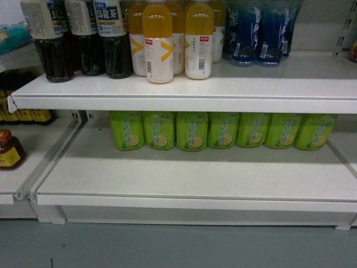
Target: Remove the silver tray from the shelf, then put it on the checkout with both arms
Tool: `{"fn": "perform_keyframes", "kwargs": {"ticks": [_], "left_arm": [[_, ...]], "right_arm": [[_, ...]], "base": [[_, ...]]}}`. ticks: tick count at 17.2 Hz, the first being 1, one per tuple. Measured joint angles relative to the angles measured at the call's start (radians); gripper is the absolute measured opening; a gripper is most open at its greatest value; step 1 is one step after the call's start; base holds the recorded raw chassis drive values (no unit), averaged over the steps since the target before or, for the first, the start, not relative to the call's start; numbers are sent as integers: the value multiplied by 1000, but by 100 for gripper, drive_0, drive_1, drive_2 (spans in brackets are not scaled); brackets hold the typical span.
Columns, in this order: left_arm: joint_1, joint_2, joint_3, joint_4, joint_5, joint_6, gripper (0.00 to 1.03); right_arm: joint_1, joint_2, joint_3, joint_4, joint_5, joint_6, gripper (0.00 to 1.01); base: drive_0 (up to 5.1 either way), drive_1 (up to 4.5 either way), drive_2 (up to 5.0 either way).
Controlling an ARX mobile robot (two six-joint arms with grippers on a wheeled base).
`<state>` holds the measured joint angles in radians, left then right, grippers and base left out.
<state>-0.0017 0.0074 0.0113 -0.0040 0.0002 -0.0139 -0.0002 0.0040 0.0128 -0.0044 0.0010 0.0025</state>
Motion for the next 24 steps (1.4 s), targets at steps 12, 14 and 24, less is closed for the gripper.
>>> {"fn": "perform_keyframes", "kwargs": {"ticks": [12, 14, 24], "left_arm": [[0, 0, 0, 0, 0, 0, 98], [0, 0, 0, 0, 0, 0, 98], [0, 0, 0, -3, 1, 0, 98]], "right_arm": [[0, 0, 0, 0, 0, 0, 98], [0, 0, 0, 0, 0, 0, 98], [0, 0, 0, -3, 0, 0, 98]], "base": [[0, 0, 0], [0, 0, 0], [0, 0, 0]]}}
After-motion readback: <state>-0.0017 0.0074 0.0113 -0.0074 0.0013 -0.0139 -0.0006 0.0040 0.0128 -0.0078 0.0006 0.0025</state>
